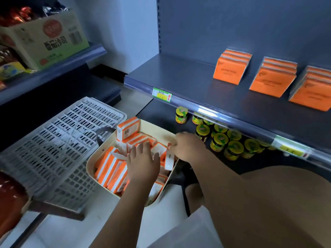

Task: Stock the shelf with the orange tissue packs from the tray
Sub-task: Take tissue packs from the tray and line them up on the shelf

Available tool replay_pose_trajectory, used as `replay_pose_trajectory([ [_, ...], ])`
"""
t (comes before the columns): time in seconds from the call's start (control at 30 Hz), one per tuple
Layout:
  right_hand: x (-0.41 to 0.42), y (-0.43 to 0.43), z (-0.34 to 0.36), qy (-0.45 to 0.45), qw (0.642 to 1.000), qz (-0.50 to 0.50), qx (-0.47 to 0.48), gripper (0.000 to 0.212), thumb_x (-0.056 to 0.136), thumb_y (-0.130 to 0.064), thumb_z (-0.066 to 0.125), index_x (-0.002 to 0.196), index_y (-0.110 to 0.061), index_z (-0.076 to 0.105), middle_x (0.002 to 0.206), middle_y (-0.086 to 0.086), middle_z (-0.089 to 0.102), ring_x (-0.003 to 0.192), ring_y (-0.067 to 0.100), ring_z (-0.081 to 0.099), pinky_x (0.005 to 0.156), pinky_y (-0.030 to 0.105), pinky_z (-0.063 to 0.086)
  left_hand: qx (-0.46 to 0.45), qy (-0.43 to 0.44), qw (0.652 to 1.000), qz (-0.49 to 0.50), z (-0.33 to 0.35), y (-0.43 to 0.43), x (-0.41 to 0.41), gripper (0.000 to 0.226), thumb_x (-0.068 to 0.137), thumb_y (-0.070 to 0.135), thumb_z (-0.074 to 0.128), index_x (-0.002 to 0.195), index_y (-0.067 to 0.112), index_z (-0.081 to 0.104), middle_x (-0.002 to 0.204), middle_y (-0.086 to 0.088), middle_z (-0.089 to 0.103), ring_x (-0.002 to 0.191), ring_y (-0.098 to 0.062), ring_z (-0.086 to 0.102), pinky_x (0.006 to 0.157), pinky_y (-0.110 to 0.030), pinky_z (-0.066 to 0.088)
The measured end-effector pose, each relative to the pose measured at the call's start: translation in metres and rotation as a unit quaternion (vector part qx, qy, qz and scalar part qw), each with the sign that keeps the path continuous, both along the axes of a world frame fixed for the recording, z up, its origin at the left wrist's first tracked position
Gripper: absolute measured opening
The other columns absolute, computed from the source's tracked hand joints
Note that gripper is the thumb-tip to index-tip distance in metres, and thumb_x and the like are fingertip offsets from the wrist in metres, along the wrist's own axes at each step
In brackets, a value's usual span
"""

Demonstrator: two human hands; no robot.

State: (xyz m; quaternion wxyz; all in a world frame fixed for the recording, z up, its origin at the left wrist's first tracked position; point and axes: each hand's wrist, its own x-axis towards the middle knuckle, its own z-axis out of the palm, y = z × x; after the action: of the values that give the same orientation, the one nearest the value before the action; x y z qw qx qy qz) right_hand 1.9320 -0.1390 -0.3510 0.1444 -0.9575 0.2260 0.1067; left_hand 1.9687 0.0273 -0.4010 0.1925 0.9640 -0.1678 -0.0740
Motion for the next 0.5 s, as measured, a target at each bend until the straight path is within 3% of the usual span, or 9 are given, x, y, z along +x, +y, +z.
replay_pose_trajectory([
  [0.13,0.006,0.003,-0.014,0.008,1.000,0.000,0.013,0.039,0.097,-0.041,0.054,0.126,-0.017,0.061,0.122,0.009,0.060,0.112,0.030,0.059,0.087,0.041,0.052,0.043,0.044,0.998,-0.007,-0.010,0.001,-0.004,0.057,0.105,0.045,0.043,0.157,0.022,0.037,0.164,-0.003,0.039,0.154,-0.030,0.029,0.127,-0.053,0.021],
  [0.23,0.014,0.005,-0.021,0.027,0.999,0.025,0.004,0.033,0.096,-0.039,0.053,0.117,-0.016,0.062,0.116,0.009,0.066,0.107,0.031,0.061,0.079,0.037,0.045,0.096,0.052,0.994,0.019,-0.007,-0.001,-0.008,0.049,0.103,0.040,0.045,0.150,0.025,0.045,0.162,-0.002,0.040,0.156,-0.032,0.025,0.126,-0.066,0.004],
  [0.3,0.019,0.008,-0.028,0.045,0.998,0.037,0.002,0.032,0.095,-0.042,0.051,0.116,-0.022,0.062,0.115,0.007,0.068,0.107,0.031,0.063,0.081,0.037,0.043,0.126,0.060,0.989,0.056,-0.004,0.000,-0.006,0.044,0.102,0.040,0.048,0.143,0.026,0.052,0.157,-0.003,0.046,0.153,-0.034,0.028,0.122,-0.070,0.000],
  [0.4,0.026,0.012,-0.040,0.079,0.996,0.044,0.026,0.035,0.097,-0.048,0.043,0.122,-0.031,0.060,0.120,0.003,0.067,0.115,0.030,0.061,0.104,0.046,0.043,0.130,0.072,0.986,0.072,-0.005,0.006,-0.001,0.037,0.099,0.035,0.057,0.134,0.023,0.058,0.145,-0.004,0.055,0.142,-0.031,0.041,0.121,-0.061,0.025],
  [0.5,0.034,0.019,-0.051,0.125,0.990,0.048,0.045,0.047,0.101,-0.051,0.030,0.142,-0.038,0.049,0.144,0.006,0.055,0.137,0.035,0.046,0.121,0.060,0.022,0.144,0.059,0.985,0.067,-0.008,0.008,-0.001,0.032,0.098,0.027,0.062,0.130,0.021,0.059,0.135,-0.004,0.058,0.130,-0.029,0.048,0.113,-0.049,0.041],
])
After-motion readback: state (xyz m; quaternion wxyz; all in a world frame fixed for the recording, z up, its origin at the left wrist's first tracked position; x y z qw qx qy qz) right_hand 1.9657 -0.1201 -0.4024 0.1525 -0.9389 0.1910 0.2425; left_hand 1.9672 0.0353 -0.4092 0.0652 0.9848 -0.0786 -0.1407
